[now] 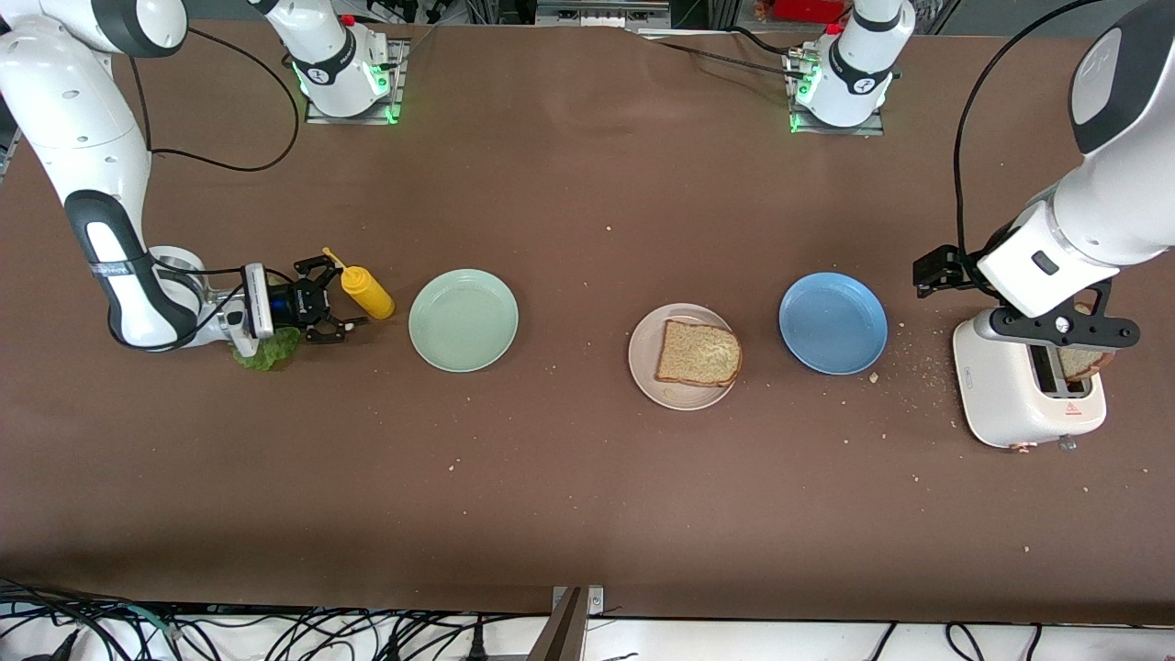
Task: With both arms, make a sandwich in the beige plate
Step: 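Carry the yellow mustard bottle over the bread with the right gripper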
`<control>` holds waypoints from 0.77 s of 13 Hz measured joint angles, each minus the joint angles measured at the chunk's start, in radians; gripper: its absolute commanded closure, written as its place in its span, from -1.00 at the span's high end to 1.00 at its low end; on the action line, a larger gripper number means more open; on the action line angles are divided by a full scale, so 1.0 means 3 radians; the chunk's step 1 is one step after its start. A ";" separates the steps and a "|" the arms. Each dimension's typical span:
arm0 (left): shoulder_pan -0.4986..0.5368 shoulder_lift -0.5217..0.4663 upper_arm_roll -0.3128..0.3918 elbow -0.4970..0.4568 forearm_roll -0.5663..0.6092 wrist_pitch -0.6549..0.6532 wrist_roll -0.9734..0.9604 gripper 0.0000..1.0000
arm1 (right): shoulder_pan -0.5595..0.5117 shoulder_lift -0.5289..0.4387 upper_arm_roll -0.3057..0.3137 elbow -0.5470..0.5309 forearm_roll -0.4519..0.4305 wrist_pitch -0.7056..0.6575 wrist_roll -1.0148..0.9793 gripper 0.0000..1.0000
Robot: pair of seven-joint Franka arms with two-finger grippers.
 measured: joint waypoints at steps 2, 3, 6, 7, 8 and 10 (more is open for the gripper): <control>0.0013 0.0016 -0.0001 -0.0002 -0.0070 -0.0001 0.0000 1.00 | 0.0004 0.0000 0.0004 -0.0046 0.0090 0.0000 -0.0032 0.85; 0.0017 0.0017 -0.0004 -0.0002 -0.0102 -0.0001 0.0000 1.00 | 0.0012 0.0000 0.0015 -0.0055 0.0142 0.0001 -0.0040 0.13; 0.0017 -0.0008 -0.0033 -0.0001 -0.0110 -0.0033 0.0001 1.00 | 0.0080 -0.0001 0.0024 -0.0056 0.0297 0.0041 -0.0118 -1.00; 0.0014 -0.0030 -0.0046 0.0000 -0.0111 -0.0090 0.0001 1.00 | 0.0100 -0.0003 0.0025 -0.0053 0.0325 0.0077 -0.0131 -1.00; 0.0012 -0.0055 -0.0052 0.0000 -0.0112 -0.0153 0.0001 1.00 | 0.0126 -0.0012 0.0025 -0.0045 0.0374 0.0121 -0.0136 -1.00; 0.0011 -0.0096 -0.0052 -0.0001 -0.0115 -0.0198 0.0013 1.00 | 0.0211 -0.0057 0.0026 0.0009 0.0441 0.0282 -0.0108 -1.00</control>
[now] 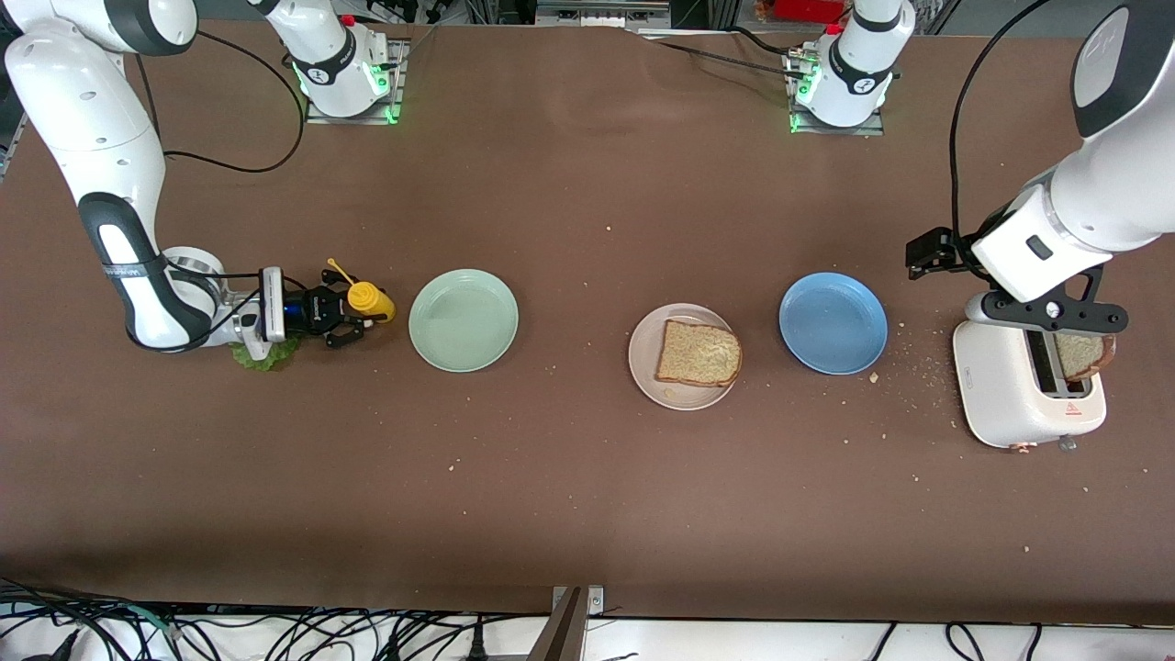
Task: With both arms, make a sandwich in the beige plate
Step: 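Carry the yellow mustard bottle over the bread with the right gripper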
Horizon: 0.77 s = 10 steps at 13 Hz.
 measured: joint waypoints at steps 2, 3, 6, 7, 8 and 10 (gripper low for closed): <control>-0.0014 -0.0089 0.0003 -0.0078 -0.0054 0.0003 0.0005 1.00 | 0.0124 -0.0132 0.0003 0.0057 0.0018 0.0207 0.0234 -1.00; -0.0022 -0.0184 0.0031 -0.0197 -0.0157 0.0053 0.0003 1.00 | 0.0198 -0.0240 0.0006 0.0072 0.0019 0.0328 0.0427 -1.00; -0.0195 -0.0498 0.0395 -0.0616 -0.0307 0.0438 0.0007 1.00 | 0.0407 -0.0544 0.0009 0.0097 0.0019 0.0666 0.1007 -1.00; -0.0219 -0.0561 0.0459 -0.0693 -0.0307 0.0475 0.0008 1.00 | 0.0487 -0.0609 0.0010 0.0119 0.0020 0.0800 0.1182 -1.00; -0.0225 -0.0618 0.0482 -0.0764 -0.0307 0.0480 0.0009 1.00 | 0.0587 -0.0665 0.0013 0.0149 0.0020 0.0951 0.1358 -1.00; -0.0232 -0.0728 0.0484 -0.0901 -0.0307 0.0480 0.0009 1.00 | 0.0864 -0.0782 0.0020 0.0209 0.0019 0.1343 0.1761 -1.00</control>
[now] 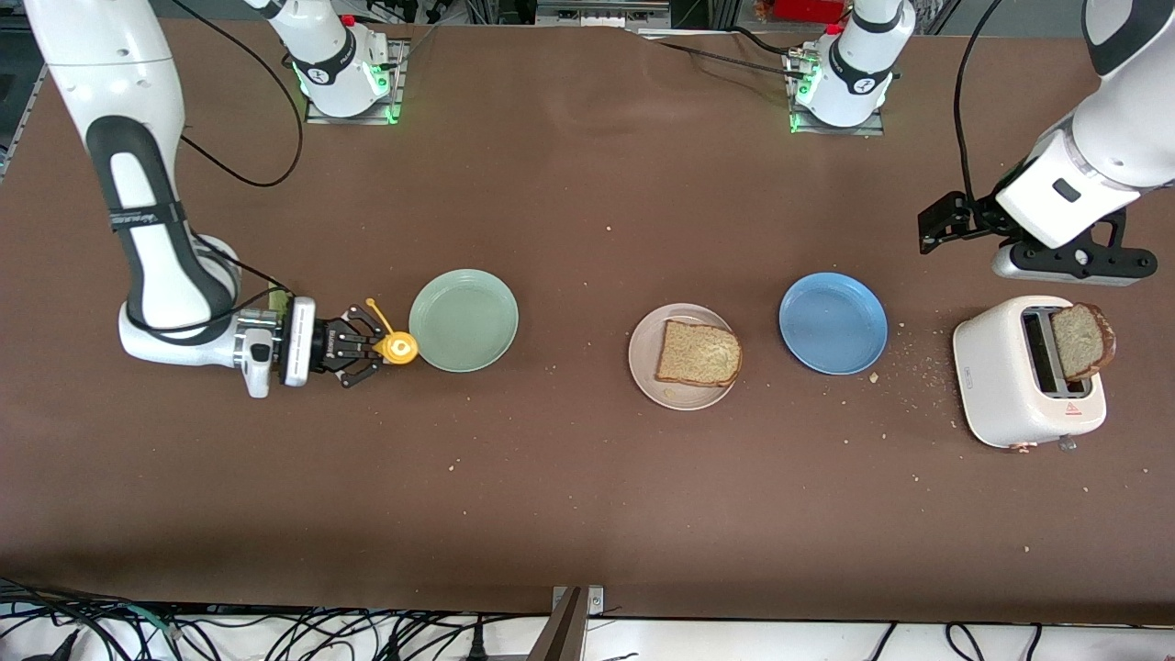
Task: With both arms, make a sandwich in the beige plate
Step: 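Carry the yellow mustard bottle over the bread with the right gripper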
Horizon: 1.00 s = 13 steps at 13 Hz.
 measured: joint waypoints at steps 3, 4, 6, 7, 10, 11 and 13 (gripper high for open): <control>-0.0008 -0.0094 0.0000 -0.0125 0.0000 0.0002 0.0000 1.00 | 0.0481 -0.0124 0.0005 0.0114 -0.0149 0.0639 0.0658 -1.00; -0.0010 -0.0114 0.0000 -0.0151 0.0000 0.0002 0.0000 1.00 | 0.0625 -0.0135 0.0005 0.0200 -0.0383 0.0832 0.0957 -1.00; -0.0010 -0.0134 0.0003 -0.0171 0.0000 0.0003 0.0000 1.00 | 0.0872 -0.0142 0.0006 0.0371 -0.0936 0.1092 0.1649 -1.00; -0.0010 -0.0139 0.0006 -0.0171 0.0000 0.0006 0.0000 1.00 | 0.0996 -0.0142 0.0006 0.0433 -0.1180 0.1210 0.1982 -1.00; -0.0010 -0.0180 0.0014 -0.0172 0.0000 0.0023 0.0000 1.00 | 0.1430 -0.0122 0.0007 0.0452 -0.1777 0.1715 0.2853 -1.00; -0.0011 -0.0211 0.0014 -0.0176 0.0000 0.0023 0.0000 1.00 | 0.1582 -0.0093 0.0004 0.0450 -0.1990 0.1887 0.3150 -1.00; -0.0014 -0.0264 0.0015 -0.0206 0.0000 0.0023 -0.0001 1.00 | 0.1819 -0.0012 0.0002 0.0449 -0.2544 0.2140 0.3757 -1.00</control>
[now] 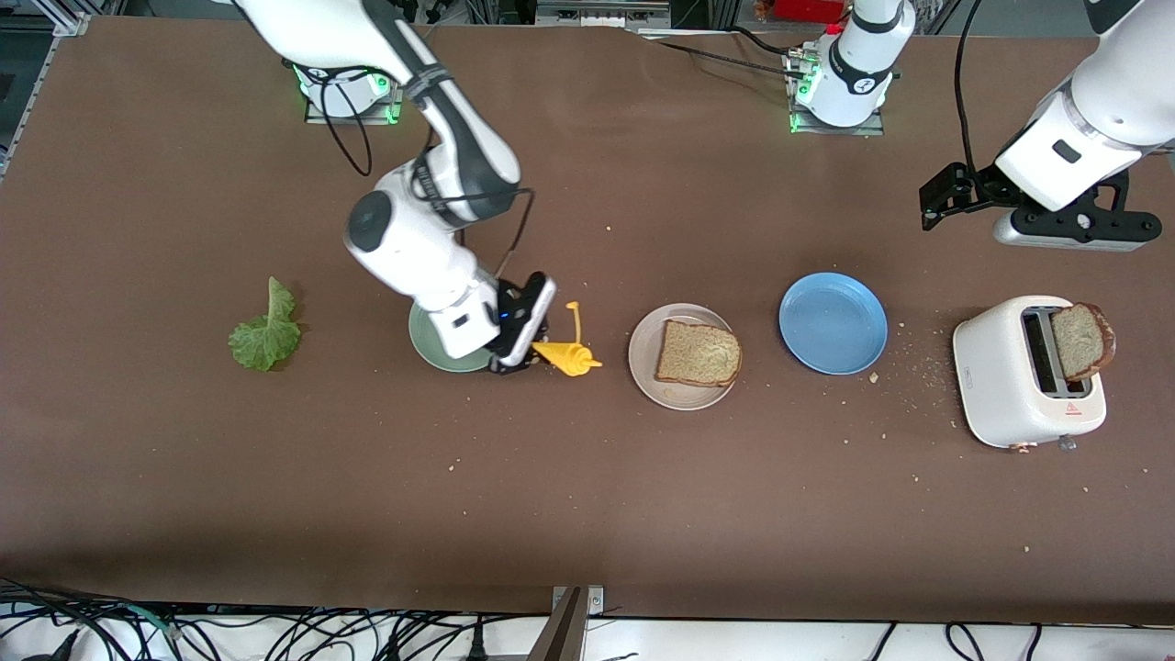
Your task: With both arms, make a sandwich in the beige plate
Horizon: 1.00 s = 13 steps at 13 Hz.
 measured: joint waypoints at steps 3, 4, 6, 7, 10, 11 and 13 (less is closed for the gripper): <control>-0.0013 -0.0025 0.0081 -0.0033 -0.0004 0.0009 -0.0002 1.00 | 0.0207 0.0120 -0.0002 0.0003 -0.1176 0.0112 0.0951 -1.00; -0.0013 -0.0025 0.0120 -0.0042 -0.0007 0.0015 -0.0002 1.00 | 0.0256 0.0152 -0.0002 0.0005 -0.1533 0.0114 0.1224 -1.00; -0.0019 -0.0026 0.0203 -0.0056 -0.0073 0.0021 -0.0002 1.00 | 0.0381 0.0220 -0.0024 0.0013 -0.1992 0.0109 0.1576 -1.00; -0.0030 -0.0026 0.0259 -0.0067 -0.0135 0.0022 -0.0001 1.00 | 0.0455 0.0252 -0.0071 0.0019 -0.2125 0.0096 0.1648 -1.00; -0.0069 -0.0030 0.0336 -0.0101 -0.0171 0.0027 -0.0001 1.00 | 0.0744 0.0335 -0.0309 0.0112 -0.2348 -0.0137 0.1678 -1.00; -0.0080 -0.0030 0.0336 -0.0103 -0.0171 0.0027 -0.0001 1.00 | 0.0881 0.0373 -0.0415 0.0208 -0.2396 -0.0357 0.1679 -1.00; -0.0089 -0.0030 0.0336 -0.0103 -0.0171 0.0027 -0.0002 1.00 | 0.1143 0.0481 -0.0581 0.0479 -0.2476 -0.0848 0.1712 -1.00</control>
